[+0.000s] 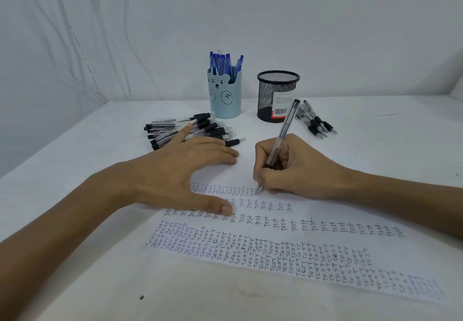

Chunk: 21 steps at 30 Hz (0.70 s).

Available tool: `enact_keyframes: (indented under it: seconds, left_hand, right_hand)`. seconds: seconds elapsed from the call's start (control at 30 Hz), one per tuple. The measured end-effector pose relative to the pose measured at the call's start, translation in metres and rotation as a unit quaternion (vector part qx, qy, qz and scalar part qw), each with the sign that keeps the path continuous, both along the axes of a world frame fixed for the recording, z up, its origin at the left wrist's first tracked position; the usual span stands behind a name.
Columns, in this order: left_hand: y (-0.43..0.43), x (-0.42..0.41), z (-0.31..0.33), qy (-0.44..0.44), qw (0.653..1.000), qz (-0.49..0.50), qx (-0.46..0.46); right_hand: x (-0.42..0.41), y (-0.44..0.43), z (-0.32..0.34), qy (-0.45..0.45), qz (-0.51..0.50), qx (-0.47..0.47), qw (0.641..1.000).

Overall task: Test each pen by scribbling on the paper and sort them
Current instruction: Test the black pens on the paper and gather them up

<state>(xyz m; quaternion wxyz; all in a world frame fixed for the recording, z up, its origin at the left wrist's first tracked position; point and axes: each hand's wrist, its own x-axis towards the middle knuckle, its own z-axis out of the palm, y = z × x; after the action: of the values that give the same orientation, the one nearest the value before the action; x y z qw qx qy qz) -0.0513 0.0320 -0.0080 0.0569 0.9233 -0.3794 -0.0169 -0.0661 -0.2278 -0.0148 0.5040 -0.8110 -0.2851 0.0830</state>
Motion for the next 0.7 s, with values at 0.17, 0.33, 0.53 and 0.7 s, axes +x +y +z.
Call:
enact_keyframes:
  seconds: [0.17,0.33,0.53,0.7]
  left_hand:
    - [-0.0006,-0.0011,0.0014,0.005,1.0,0.001,-0.003]
    - [-0.0004,-0.0015,0.0014,0.013,1.0,0.004,-0.005]
    - [-0.0009,-0.0025,0.0016,0.017,1.0,0.005,-0.009]
    - [-0.0011,-0.0021,0.0019,0.016,1.0,0.006,-0.001]
  right_hand:
    - [-0.002,0.0014,0.0015,-0.001,0.011,0.001,1.0]
    - [-0.0016,0.0024,0.0028,-0.004,0.009,-0.009,1.0]
    - [0.0005,0.0008,0.0019,0.01,0.001,-0.018,1.0]
    - [0.0006,0.0026,0.0023,0.014,-0.003,-0.018,1.0]
